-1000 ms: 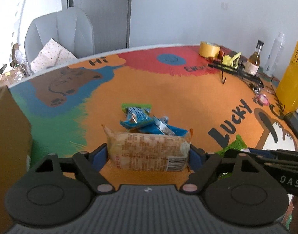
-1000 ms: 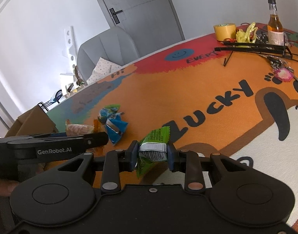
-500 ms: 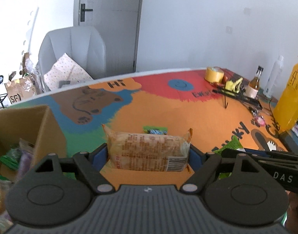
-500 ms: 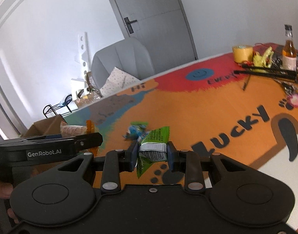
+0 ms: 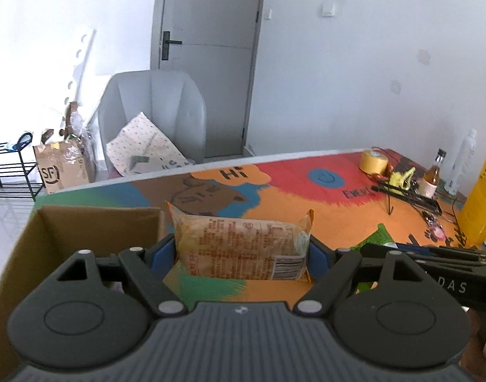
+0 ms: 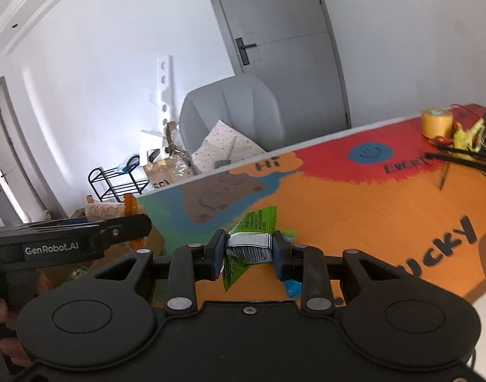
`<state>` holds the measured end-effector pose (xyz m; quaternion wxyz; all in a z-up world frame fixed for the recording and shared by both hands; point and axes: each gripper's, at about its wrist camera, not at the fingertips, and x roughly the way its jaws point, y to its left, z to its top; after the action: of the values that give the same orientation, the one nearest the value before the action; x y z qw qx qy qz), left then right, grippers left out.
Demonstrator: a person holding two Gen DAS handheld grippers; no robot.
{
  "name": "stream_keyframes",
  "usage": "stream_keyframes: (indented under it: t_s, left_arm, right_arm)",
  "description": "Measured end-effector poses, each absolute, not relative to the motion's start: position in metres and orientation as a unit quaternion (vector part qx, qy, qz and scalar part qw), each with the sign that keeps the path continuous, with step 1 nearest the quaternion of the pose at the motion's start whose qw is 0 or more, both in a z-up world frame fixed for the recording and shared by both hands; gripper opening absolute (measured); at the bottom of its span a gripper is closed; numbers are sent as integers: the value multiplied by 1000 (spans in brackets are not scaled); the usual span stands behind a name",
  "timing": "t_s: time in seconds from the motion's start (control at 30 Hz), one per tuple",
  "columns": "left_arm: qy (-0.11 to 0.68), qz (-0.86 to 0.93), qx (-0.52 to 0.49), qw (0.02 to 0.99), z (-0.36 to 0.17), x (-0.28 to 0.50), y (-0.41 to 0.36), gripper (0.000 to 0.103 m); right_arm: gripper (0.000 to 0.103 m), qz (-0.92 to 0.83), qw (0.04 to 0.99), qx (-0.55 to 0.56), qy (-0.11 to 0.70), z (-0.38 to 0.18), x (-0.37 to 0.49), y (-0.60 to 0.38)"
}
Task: Organize snacks
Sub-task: 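Carry the biscuit pack and green chip bag into the box and open both tools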
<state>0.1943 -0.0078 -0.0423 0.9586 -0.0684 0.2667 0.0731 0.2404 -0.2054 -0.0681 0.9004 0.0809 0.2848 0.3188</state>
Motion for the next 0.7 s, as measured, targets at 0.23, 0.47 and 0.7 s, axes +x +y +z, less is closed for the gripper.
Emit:
stream_keyframes:
  t_s: [0.23, 0.47, 0.7]
  left_arm:
    - [250, 91, -72, 961, -30, 180, 17, 82]
    - [240, 121, -88, 959, -25, 167, 51, 82]
    - [237, 138, -106, 956, -30, 156, 82, 82]
  right_arm:
    - [29, 334, 898, 79, 276, -60, 242, -182]
    - [29, 353, 894, 70, 266, -52, 238, -155]
    - [29, 371, 887, 58, 268, -46, 235, -126]
